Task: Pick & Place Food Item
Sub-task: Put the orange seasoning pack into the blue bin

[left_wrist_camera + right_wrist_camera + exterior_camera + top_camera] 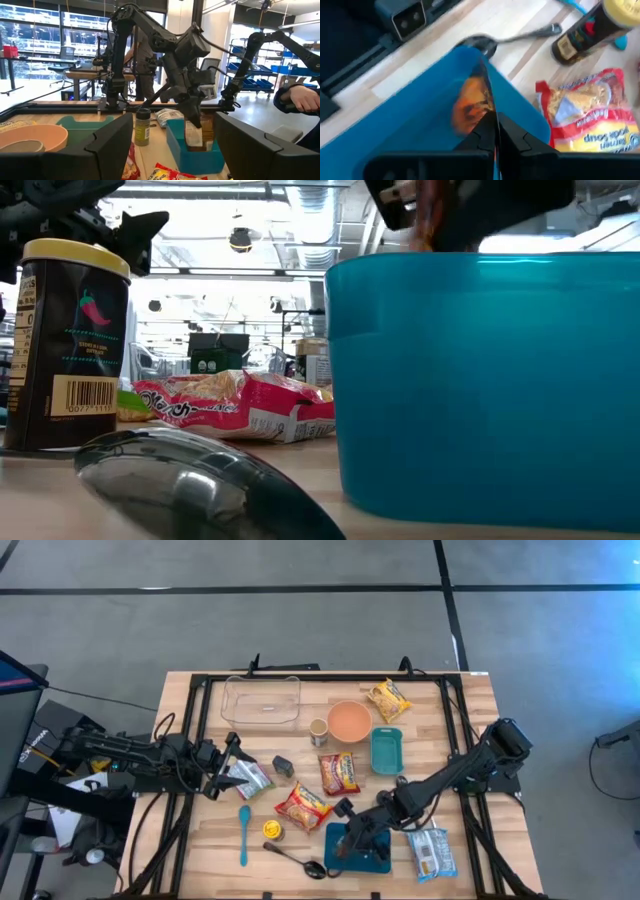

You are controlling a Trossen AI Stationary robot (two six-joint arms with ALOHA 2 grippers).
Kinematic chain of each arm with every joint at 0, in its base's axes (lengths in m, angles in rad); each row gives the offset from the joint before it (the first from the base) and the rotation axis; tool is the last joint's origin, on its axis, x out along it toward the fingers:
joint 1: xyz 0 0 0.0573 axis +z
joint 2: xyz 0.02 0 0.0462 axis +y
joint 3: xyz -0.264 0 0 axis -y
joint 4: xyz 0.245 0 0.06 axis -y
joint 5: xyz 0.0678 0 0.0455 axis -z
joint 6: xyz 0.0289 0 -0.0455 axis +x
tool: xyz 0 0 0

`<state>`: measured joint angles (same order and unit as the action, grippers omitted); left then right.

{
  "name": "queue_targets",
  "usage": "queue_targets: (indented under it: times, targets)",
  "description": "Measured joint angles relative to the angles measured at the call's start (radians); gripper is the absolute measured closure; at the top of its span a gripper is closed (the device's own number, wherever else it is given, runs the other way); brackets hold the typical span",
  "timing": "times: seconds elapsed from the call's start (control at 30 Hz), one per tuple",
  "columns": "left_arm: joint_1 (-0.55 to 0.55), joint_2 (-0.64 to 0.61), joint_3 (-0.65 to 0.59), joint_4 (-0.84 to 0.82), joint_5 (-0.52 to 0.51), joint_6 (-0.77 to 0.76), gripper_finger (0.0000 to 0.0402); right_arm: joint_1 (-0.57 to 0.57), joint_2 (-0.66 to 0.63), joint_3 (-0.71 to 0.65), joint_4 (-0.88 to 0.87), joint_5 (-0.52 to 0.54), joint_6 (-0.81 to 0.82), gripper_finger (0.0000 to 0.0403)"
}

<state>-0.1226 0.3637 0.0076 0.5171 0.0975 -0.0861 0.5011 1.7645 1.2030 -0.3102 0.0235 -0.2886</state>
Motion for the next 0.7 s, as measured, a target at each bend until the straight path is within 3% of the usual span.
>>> queue_targets:
  times: [0.7]
  targets:
    - [0.000,0.000,0.000,0.004,0.000,0.000,0.0131,0.000,0.000,0.000,0.009,0.002,0.035,0.0403]
